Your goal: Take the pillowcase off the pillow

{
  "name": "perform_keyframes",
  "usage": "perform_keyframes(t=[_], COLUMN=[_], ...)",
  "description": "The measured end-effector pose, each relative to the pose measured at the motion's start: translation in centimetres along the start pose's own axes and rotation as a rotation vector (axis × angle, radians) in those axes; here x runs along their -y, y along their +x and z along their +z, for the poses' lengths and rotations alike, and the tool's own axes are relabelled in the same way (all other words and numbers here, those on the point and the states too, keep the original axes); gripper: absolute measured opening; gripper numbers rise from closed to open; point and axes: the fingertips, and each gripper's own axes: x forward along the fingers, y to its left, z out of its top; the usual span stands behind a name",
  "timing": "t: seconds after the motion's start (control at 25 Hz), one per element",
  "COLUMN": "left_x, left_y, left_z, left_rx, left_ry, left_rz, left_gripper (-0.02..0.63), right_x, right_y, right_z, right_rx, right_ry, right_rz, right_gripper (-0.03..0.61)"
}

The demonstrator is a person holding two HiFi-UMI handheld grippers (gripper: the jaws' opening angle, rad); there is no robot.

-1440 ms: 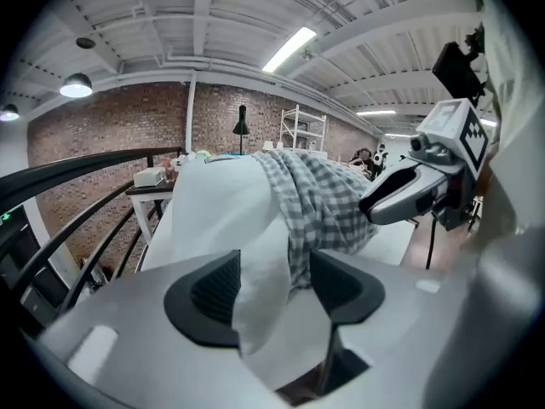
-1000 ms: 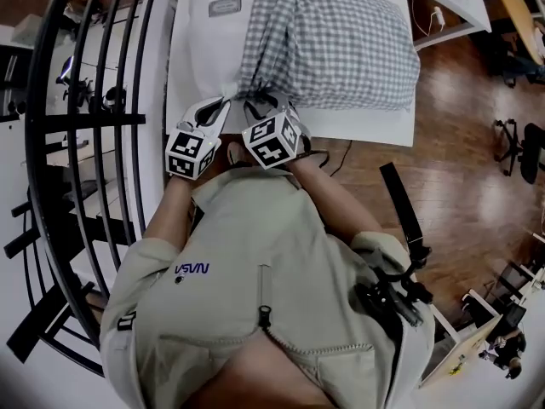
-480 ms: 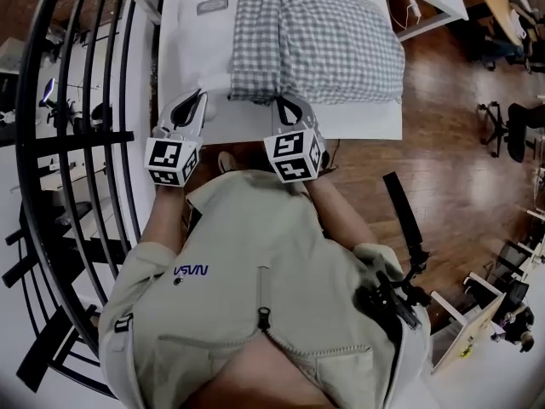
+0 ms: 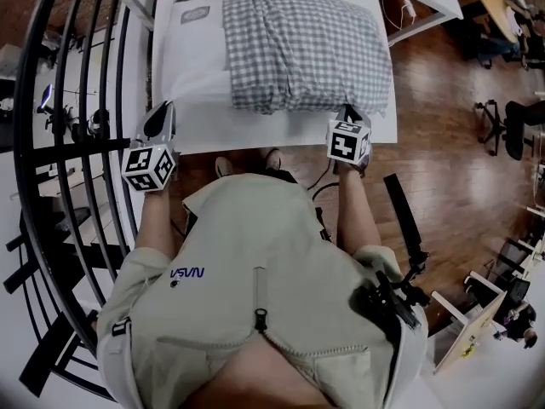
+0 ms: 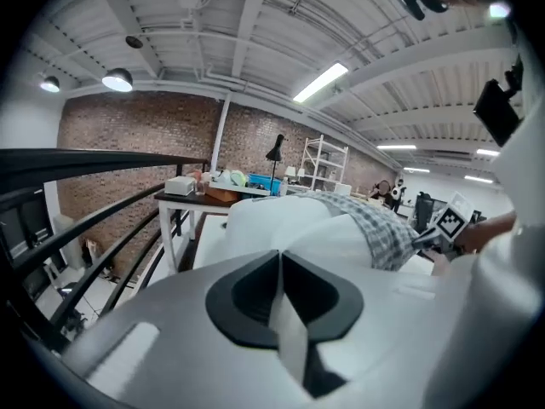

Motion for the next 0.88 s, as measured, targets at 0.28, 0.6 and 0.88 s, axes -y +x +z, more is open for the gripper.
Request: perform_keyframes(t=[0.28,0.6,0.88], left_x=[1.9,4.9,7.2], left_y=[0.2,-2.5,-0.9], left_z=[0.1,5.0,7.1], left_rx=[-0.004,0.15,0.175], left_ry=[0.046,0.105,0.126], left_rz=[-0.06,-0.003,0.051], left_gripper=[0.022,0.101,0.103], right_x=[0.8,-6.6,-12.0], right_y=[-0.8,-6.3,-8.4], right_z=[-0.2,9.4,15.6], right_rx=[0.051,0.347,0.477], right_ry=[0.08,0.026,-0.127], right_rz=[0.086,0.341,0.564], right_gripper=[0.003,0.004,0.051])
